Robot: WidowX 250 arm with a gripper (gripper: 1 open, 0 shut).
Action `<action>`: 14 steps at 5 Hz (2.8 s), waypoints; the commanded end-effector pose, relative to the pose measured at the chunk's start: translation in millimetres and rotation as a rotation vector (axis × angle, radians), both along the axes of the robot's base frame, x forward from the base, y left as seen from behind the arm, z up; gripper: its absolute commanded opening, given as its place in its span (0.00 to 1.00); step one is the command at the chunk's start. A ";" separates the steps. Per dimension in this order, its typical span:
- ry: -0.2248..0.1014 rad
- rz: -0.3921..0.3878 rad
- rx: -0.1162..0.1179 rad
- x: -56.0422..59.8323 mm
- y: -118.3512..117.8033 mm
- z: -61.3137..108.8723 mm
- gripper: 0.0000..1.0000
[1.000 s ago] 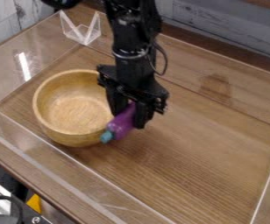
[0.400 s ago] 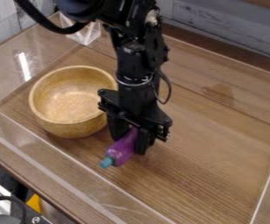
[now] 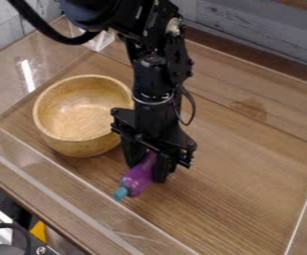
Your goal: Remove the purple eggplant from inside the brown bowl and put it on the table
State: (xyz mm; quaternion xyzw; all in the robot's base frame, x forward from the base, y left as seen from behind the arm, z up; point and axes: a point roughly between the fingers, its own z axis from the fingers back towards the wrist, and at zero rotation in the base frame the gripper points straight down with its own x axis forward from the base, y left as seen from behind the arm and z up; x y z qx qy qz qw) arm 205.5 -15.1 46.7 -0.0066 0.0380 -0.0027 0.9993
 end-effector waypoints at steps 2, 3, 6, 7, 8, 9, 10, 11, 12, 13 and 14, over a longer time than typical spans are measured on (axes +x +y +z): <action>-0.049 0.008 -0.001 2.0 -6.2 10.8 0.00; -0.047 0.014 0.002 1.2 -8.3 10.3 0.00; -0.038 0.030 0.010 -0.6 -12.6 8.9 0.00; -0.036 0.035 0.014 -1.0 -13.3 8.5 0.00; -0.036 0.039 0.018 -1.0 -13.4 8.2 0.00; -0.035 0.044 0.022 -1.1 -13.6 7.9 0.00; -0.035 0.049 0.025 -1.1 -13.9 7.6 0.00; -0.035 0.053 0.029 -0.9 -13.9 7.3 0.00; -0.035 0.057 0.033 -0.9 -14.1 7.0 0.00; -0.032 0.065 0.023 0.1 -17.7 7.0 0.00; -0.030 0.072 0.013 1.1 -22.0 6.8 0.00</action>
